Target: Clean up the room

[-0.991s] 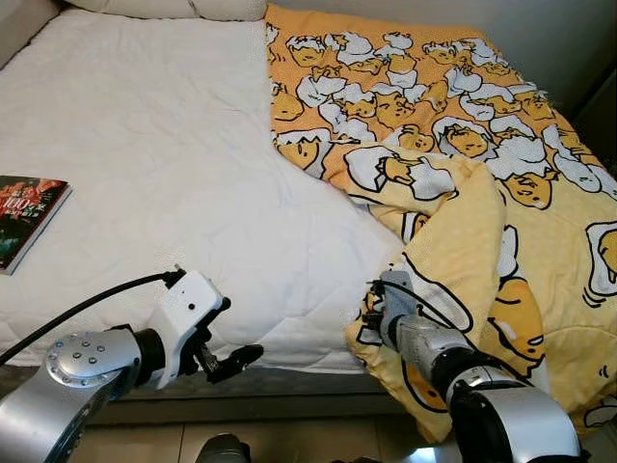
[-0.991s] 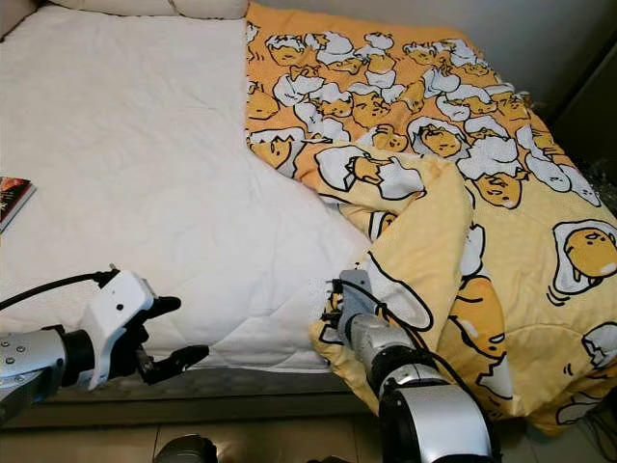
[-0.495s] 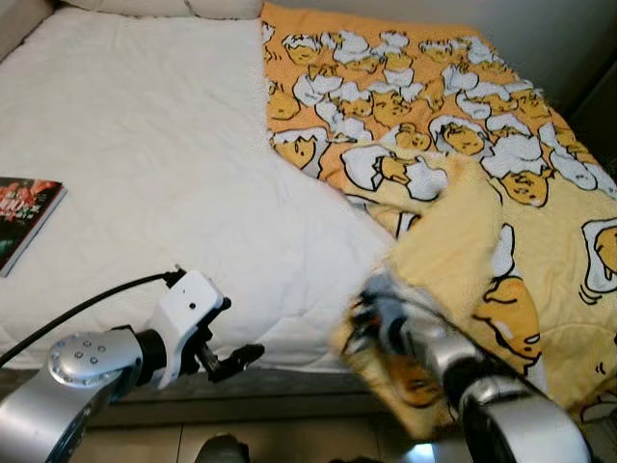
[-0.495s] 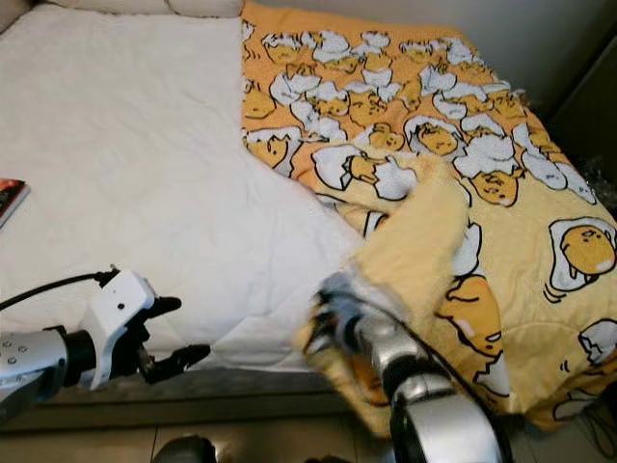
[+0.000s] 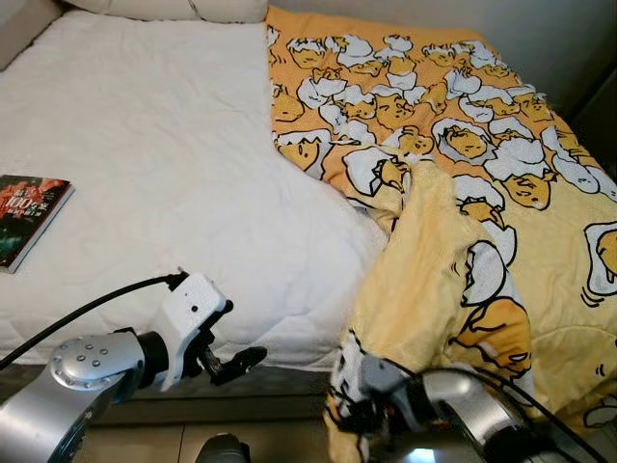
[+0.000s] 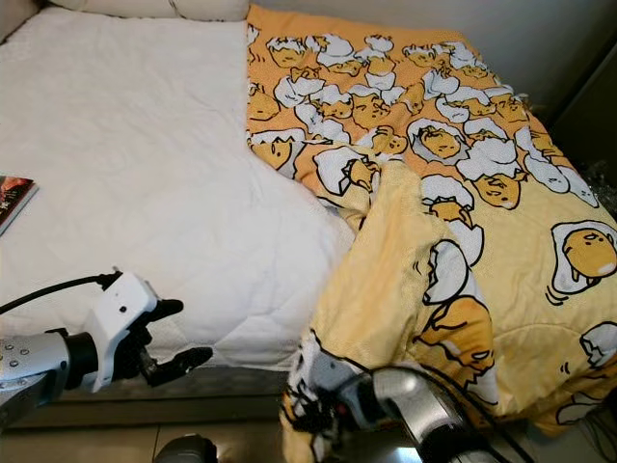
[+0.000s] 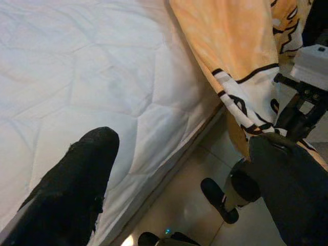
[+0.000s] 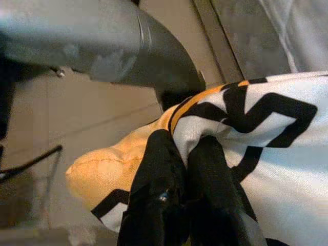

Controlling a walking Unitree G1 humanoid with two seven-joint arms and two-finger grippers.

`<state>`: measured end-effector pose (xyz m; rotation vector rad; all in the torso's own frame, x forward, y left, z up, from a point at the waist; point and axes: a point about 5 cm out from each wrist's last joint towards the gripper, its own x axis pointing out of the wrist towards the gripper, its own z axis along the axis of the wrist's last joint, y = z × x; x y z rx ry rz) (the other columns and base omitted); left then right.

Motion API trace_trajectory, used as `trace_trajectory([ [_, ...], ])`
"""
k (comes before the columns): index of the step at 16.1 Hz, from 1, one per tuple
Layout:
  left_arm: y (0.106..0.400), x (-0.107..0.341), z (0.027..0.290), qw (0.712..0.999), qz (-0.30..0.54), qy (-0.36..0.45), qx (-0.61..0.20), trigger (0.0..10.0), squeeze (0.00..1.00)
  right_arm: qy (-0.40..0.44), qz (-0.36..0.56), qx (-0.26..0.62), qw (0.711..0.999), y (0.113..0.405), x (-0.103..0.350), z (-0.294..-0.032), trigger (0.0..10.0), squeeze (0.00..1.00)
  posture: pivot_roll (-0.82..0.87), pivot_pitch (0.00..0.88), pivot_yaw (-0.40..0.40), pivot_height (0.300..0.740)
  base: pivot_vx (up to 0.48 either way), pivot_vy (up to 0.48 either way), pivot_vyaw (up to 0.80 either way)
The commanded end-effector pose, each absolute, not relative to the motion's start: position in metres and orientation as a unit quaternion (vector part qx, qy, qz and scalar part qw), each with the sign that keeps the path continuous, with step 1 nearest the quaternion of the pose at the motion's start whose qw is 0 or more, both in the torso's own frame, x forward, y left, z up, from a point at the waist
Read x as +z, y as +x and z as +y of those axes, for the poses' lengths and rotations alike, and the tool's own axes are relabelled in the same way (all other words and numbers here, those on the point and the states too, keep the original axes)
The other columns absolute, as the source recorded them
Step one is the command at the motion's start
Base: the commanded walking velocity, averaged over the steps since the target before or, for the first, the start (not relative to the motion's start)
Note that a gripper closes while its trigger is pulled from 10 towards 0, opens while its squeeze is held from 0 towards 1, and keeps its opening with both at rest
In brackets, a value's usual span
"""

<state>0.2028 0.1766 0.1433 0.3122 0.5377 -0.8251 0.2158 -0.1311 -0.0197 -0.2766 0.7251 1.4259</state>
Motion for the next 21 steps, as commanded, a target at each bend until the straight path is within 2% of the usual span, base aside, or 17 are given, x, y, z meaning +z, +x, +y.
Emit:
trace_trajectory([
  [1, 0.203, 0.145, 0.172, 0.864, 0.252, 0.148, -0.41, 10.0, 0.0, -0.129, 0.318, 0.622, 0.704, 0.22, -0.018, -0.132, 10.0, 0.0, 0.28, 0.073, -0.097, 0.74, 0.0, 0.0, 0.0],
  [2, 0.203, 0.145, 0.172, 0.863, 0.253, 0.149, -0.412, 10.0, 0.0, -0.115, 0.32, 0.604, 0.721, 0.224, -0.017, -0.132, 10.0, 0.88, 0.28, 0.073, -0.094, 0.74, 0.0, 0.0, 0.0],
  [3, 0.204, 0.145, 0.173, 0.862, 0.254, 0.15, -0.412, 10.0, 0.0, -0.109, 0.308, 0.578, 0.748, 0.233, -0.015, -0.133, 10.0, 1.0, 0.28, 0.073, -0.094, 0.74, 0.0, 0.0, 0.0],
  [7, 0.203, 0.145, 0.173, 0.86, 0.257, 0.151, -0.414, 10.0, 0.0, -0.097, 0.268, 0.562, 0.777, 0.247, -0.003, -0.129, 10.0, 1.0, 0.28, 0.068, -0.094, 0.74, 0.0, 0.0, 0.0],
  [10, 0.202, 0.146, 0.171, 0.86, 0.257, 0.151, -0.415, 10.0, 0.0, -0.062, 0.234, 0.578, 0.779, 0.253, 0.01, -0.118, 10.0, 1.0, 0.29, 0.066, -0.097, 0.74, 0.0, 0.0, 0.0],
  [13, 0.201, 0.147, 0.171, 0.86, 0.257, 0.152, -0.414, 10.0, 0.0, -0.063, 0.208, 0.524, 0.824, 0.27, 0.018, -0.105, 10.0, 1.0, 0.29, 0.067, -0.098, 0.74, 0.0, 0.0, 0.0],
  [15, 0.2, 0.147, 0.171, 0.86, 0.256, 0.155, -0.413, 10.0, 0.0, -0.081, 0.212, 0.474, 0.851, 0.284, 0.021, -0.097, 10.0, 1.0, 0.3, 0.07, -0.098, 0.74, 0.0, 0.0, 0.0],
  [17, 0.201, 0.15, 0.174, 0.864, 0.252, 0.164, -0.404, 10.0, 0.0, -0.076, 0.221, 0.379, 0.896, 0.306, 0.028, -0.089, 10.0, 1.0, 0.32, 0.079, -0.097, 0.74, 0.0, 0.0, 0.0],
  [19, 0.208, 0.154, 0.179, 0.879, 0.238, 0.171, -0.377, 10.0, 0.0, -0.036, 0.254, 0.235, 0.937, 0.323, 0.03, -0.092, 10.0, 1.0, 0.33, 0.095, -0.095, 0.74, 0.0, 0.0, 0.0],
  [20, 0.208, 0.154, 0.179, 0.879, 0.238, 0.171, -0.376, 10.0, 0.0, -0.034, 0.266, 0.175, 0.947, 0.326, 0.029, -0.094, 10.0, 1.0, 0.33, 0.099, -0.093, 0.74, 0.0, 0.0, 0.0],
  [21, 0.208, 0.153, 0.179, 0.878, 0.239, 0.171, -0.377, 10.0, 0.0, -0.03, 0.265, 0.162, 0.95, 0.327, 0.03, -0.094, 10.0, 1.0, 0.33, 0.099, -0.093, 0.74, 0.0, 0.0, 0.0],
])
